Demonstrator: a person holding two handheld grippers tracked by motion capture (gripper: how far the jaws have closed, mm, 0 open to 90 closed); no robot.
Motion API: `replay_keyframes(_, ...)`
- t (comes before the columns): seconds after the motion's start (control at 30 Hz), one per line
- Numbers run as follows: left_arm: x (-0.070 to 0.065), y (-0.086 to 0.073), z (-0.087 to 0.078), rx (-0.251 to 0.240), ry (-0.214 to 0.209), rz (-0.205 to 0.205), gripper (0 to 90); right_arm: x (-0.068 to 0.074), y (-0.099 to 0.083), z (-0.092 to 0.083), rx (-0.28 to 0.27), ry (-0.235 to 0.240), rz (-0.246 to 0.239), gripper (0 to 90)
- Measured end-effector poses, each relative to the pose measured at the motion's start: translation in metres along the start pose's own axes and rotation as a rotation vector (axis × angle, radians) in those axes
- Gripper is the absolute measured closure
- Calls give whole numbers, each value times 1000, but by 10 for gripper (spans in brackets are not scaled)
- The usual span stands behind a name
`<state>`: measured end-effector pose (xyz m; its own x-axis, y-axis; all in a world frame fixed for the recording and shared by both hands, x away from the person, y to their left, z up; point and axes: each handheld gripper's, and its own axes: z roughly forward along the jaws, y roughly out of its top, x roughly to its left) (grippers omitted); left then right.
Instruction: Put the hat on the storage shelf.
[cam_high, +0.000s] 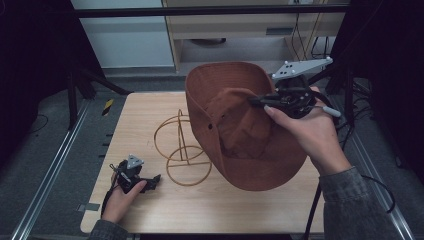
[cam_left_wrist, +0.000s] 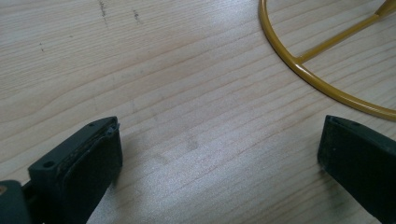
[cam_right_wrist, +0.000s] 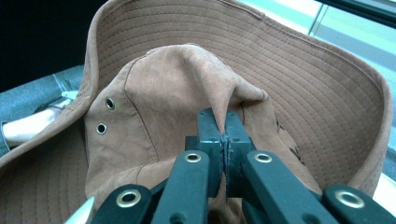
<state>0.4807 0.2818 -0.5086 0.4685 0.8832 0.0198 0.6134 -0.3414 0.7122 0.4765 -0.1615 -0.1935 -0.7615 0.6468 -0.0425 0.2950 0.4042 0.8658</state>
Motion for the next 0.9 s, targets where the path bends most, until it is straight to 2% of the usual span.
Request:
replay_keyframes(0.3,0,0,0,-2,0,2,0,5,12,14,-28,-7,8,892)
replay_keyframes(0.57,0,0,0,-1,-3,5,0,18,17,35,-84,18,23,892)
replay_keyframes(0.7,0,-1,0,-1,-3,5,0,24,20,46,-85,33,23,892)
replay_keyframes(0.9,0,-1,0,-2,-4,5,0,29,27,52,-98,42,17,892)
